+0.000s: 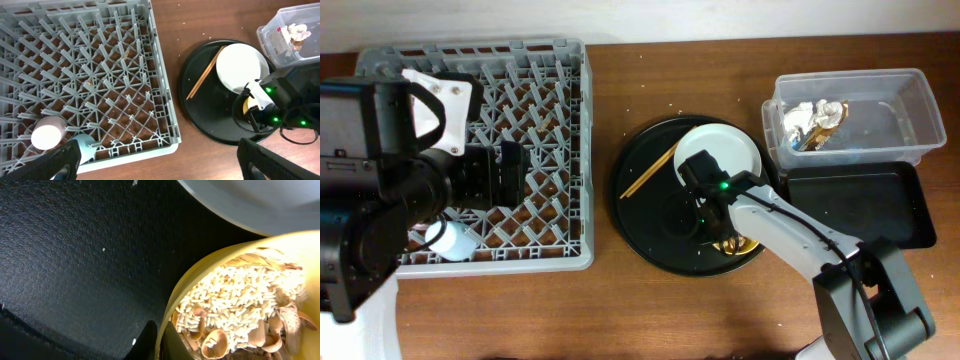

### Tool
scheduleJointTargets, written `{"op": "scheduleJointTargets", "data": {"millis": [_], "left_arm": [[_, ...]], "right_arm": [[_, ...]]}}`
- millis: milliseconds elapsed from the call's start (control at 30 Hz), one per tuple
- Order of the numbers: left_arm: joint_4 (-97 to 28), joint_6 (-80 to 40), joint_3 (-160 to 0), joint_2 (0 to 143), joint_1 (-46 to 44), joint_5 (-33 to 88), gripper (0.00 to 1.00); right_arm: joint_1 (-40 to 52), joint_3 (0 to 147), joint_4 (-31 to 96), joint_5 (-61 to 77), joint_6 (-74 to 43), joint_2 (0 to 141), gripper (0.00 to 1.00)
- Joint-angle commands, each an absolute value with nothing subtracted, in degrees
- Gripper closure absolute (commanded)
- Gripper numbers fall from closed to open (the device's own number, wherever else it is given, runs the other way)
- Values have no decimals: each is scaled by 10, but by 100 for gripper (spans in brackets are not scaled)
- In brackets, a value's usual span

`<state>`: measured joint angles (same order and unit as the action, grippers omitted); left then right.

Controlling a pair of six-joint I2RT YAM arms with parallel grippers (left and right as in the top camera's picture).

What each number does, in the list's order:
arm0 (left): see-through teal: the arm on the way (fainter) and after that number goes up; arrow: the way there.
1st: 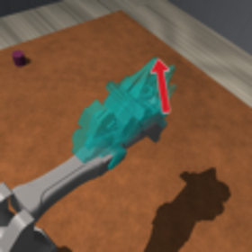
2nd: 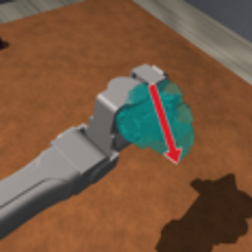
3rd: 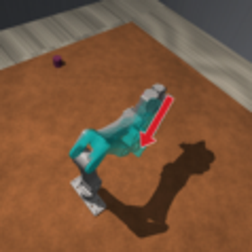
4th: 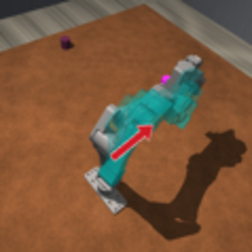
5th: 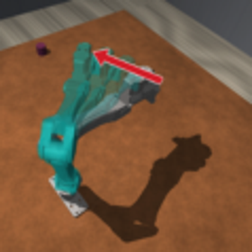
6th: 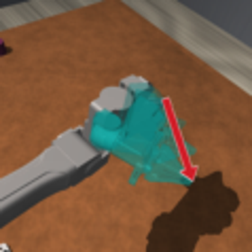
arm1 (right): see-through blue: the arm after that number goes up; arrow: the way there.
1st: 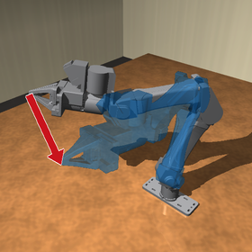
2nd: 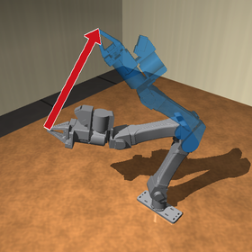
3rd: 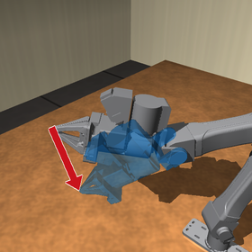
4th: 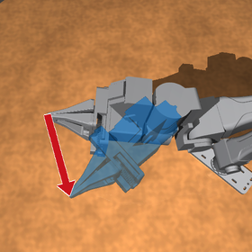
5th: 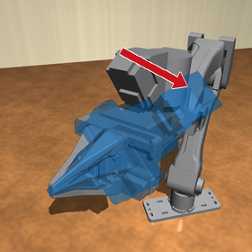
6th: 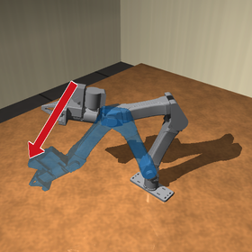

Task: Sort waste into correct bins and load items into the dishwasher rack
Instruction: 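Grasp the yellow bowl of food scraps with the right gripper, then tip the yellow bowl over the black tray to dump the scraps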

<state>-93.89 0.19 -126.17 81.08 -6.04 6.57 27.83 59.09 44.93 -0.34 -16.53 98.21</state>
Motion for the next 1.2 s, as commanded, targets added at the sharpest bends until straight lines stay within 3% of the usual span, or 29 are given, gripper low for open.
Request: {"op": "scheduleJointTargets", "data": {"millis": [0,100,233,467,533,700,867,1067,1167], "left_arm": [[-940,-4,-1264,810,-62,62,1],[-940,-4,-1264,810,-62,62,1],[-940,-4,-1264,810,-62,62,1],[-940,-4,-1264,810,-62,62,1],[-940,-4,-1264,810,-62,62,1],[-940,-4,-1264,810,-62,62,1],[-940,-4,-1264,810,-62,62,1],[-940,-4,-1264,810,-62,62,1],[-940,-4,-1264,810,-62,62,1]], "right_arm": [[273,609,475,49,-181,954,96],[216,649,507,150,-181,858,96],[25,658,507,272,-178,771,96],[-278,653,461,469,-46,853,96],[-317,647,439,510,-17,887,96],[-429,636,454,809,153,974,95],[-484,636,478,842,163,974,95],[-485,635,519,829,228,976,96],[-488,635,530,836,203,981,96]]}}
